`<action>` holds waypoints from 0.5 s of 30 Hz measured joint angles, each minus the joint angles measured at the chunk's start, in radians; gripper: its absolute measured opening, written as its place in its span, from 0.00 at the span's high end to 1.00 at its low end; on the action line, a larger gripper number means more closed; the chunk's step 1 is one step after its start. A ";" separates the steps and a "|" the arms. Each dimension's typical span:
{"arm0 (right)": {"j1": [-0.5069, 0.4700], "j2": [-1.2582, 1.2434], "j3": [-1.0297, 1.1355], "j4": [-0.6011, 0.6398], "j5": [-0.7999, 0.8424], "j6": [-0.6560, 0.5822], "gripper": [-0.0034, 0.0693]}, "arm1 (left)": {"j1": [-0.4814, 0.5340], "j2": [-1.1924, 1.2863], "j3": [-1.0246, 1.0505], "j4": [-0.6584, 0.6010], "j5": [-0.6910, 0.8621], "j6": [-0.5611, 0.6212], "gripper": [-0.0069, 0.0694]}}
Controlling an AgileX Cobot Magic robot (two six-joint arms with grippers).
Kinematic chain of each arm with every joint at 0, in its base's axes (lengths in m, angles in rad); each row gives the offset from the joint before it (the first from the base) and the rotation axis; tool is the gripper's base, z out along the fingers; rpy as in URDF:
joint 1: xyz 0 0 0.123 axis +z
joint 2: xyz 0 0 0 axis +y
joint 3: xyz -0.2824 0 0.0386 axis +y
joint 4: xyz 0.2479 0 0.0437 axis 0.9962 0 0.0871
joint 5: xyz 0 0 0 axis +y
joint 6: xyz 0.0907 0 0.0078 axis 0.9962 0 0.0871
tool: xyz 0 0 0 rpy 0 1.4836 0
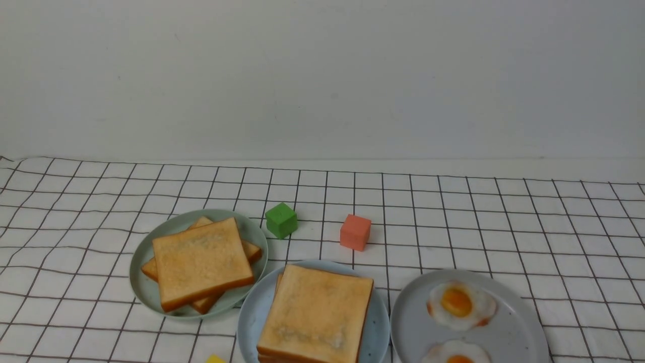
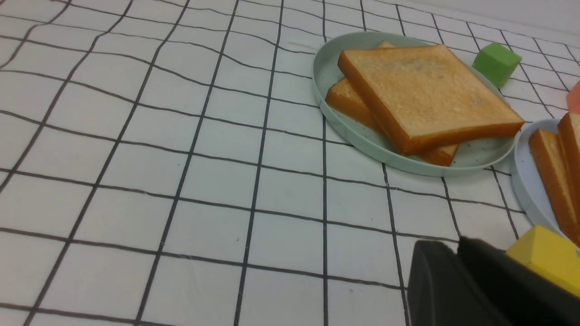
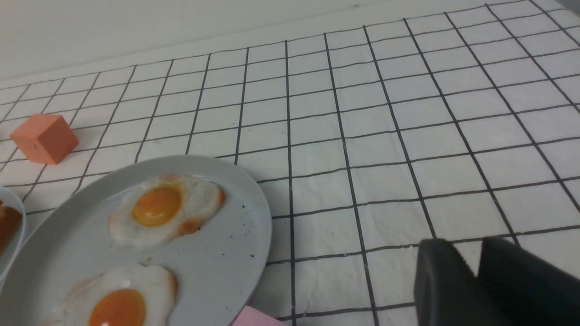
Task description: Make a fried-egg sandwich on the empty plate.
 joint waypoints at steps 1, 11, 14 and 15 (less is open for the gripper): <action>0.000 0.000 0.000 0.000 0.000 0.000 0.74 | 0.000 0.000 0.000 0.000 0.000 0.000 0.81; 0.000 0.000 0.000 0.000 0.000 -0.001 0.74 | 0.000 0.000 0.000 0.000 0.000 0.000 0.81; 0.000 0.000 0.000 0.000 0.000 -0.001 0.73 | 0.000 0.000 0.000 0.000 0.000 0.000 0.80; 0.000 0.000 0.000 0.000 0.000 -0.001 0.73 | 0.000 0.000 0.000 0.000 0.000 0.000 0.80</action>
